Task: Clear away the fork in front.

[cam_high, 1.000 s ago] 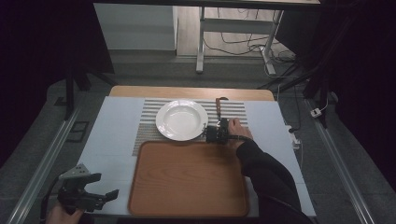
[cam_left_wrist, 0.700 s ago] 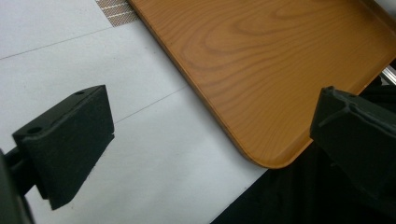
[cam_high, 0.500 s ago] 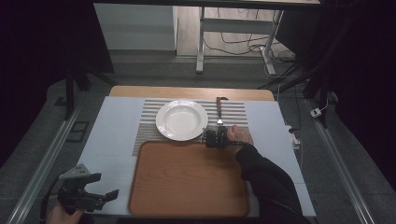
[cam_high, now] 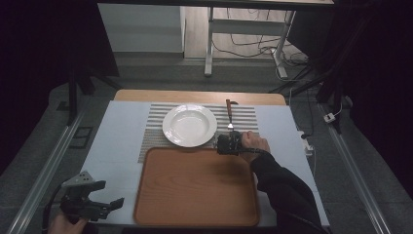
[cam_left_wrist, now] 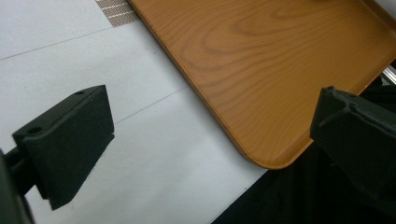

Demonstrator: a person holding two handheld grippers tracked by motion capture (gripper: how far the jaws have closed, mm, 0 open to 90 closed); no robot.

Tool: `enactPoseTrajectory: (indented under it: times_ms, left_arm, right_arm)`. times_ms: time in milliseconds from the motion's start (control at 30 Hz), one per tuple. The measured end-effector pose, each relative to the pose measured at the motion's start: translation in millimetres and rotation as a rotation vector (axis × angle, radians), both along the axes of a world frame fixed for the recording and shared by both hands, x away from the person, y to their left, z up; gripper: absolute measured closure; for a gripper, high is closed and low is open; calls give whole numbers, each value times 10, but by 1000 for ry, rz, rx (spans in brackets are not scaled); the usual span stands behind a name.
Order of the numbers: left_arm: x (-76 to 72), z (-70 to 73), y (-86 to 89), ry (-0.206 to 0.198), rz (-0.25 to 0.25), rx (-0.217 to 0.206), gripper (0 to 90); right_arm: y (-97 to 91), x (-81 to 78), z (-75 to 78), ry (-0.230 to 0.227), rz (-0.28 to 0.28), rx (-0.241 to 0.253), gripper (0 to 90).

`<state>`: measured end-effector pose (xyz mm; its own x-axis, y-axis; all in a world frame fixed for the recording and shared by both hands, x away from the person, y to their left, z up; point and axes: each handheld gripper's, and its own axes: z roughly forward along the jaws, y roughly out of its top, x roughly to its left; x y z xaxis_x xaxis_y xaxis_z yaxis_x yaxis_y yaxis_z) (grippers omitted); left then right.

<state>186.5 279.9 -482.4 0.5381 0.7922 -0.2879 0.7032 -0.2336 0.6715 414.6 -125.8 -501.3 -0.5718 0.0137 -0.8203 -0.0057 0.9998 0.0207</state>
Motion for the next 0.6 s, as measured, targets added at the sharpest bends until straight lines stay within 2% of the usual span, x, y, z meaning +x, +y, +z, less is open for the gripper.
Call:
enactPoseTrajectory:
  times_ms: [67, 100, 200, 233, 267, 333, 367, 400, 467, 600]
  left_arm:
    - [0, 0, 0, 0, 0, 0, 0]
    - [-2, 1, 2, 1, 1, -2, 0]
    - [-3, 2, 4, -1, 0, -4, 0]
    - [-3, 2, 4, -1, 0, -4, 0]
    - [-5, 3, 2, -3, 0, -3, 0]
    - [-5, 3, 2, -5, -2, -1, 0]
    - [-6, 5, 2, -7, -3, 0, 0]
    - [-7, 5, 2, -7, -4, 0, 0]
    - [-7, 6, 0, -8, -6, 0, 0]
    - [-9, 8, -2, -11, -9, 0, 0]
  right_arm:
    - [1, -57, 63, -6, 2, 7, 898]
    - [-6, -70, 71, 6, 18, 39, 898]
    - [-7, -163, 138, 13, 15, 45, 897]
    - [-16, -178, 151, 46, 30, 61, 897]
    - [-18, -220, 165, 13, 28, 53, 897]
    - [-35, -279, 187, 32, 32, 69, 897]
    - [-48, -298, 199, 63, 42, 87, 898]
    - [-57, -330, 207, 40, 49, 92, 897]
    - [-79, -393, 252, 51, 53, 110, 897]
    - [-147, -520, 317, 87, 69, 208, 898]
